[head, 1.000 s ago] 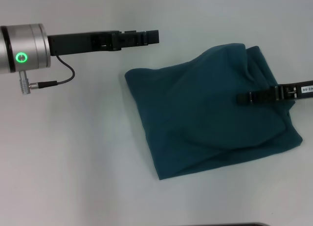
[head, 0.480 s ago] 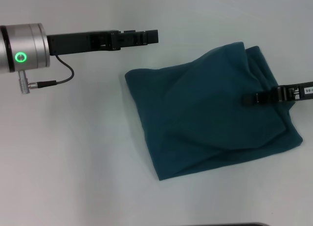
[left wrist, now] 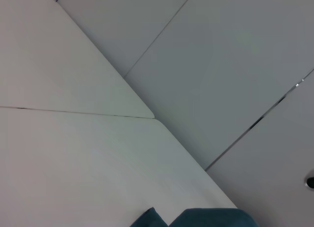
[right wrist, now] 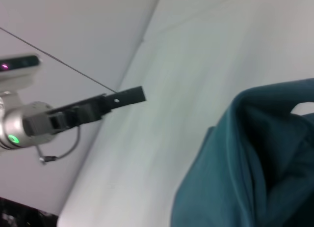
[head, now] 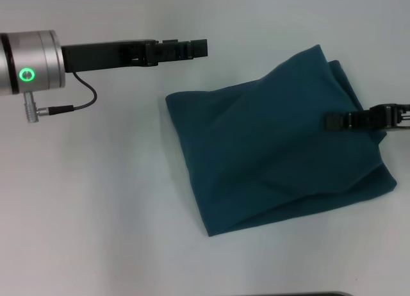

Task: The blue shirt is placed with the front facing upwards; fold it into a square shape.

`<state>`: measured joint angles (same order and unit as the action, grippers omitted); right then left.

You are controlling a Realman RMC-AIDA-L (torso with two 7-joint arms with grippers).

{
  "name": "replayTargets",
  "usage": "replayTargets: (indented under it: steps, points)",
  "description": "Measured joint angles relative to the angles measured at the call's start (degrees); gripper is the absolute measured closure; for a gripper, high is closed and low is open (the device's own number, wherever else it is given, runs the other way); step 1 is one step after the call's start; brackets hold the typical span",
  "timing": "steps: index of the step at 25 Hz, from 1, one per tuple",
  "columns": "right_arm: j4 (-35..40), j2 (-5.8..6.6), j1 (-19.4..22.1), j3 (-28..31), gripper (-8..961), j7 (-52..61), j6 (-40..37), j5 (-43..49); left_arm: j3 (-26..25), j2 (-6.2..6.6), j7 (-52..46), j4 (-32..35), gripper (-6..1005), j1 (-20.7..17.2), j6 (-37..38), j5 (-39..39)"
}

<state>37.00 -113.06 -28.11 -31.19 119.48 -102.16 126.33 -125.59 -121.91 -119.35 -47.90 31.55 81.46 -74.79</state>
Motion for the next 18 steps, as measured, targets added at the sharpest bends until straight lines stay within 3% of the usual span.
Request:
replayTargets:
  steps: [11, 18]
  points:
    - [0.23, -0.35, 3.46, 4.46, 877, -1.51, -5.22, -2.11, 0.07, 0.6, 0.01, 0.0, 38, 0.0, 0.3, 0.0]
    - [0.91, -0.03, 2.31, 4.58, 877, -1.52, -6.76, -2.51, 0.42, 0.7, -0.04, 0.0, 38, 0.0, 0.4, 0.0]
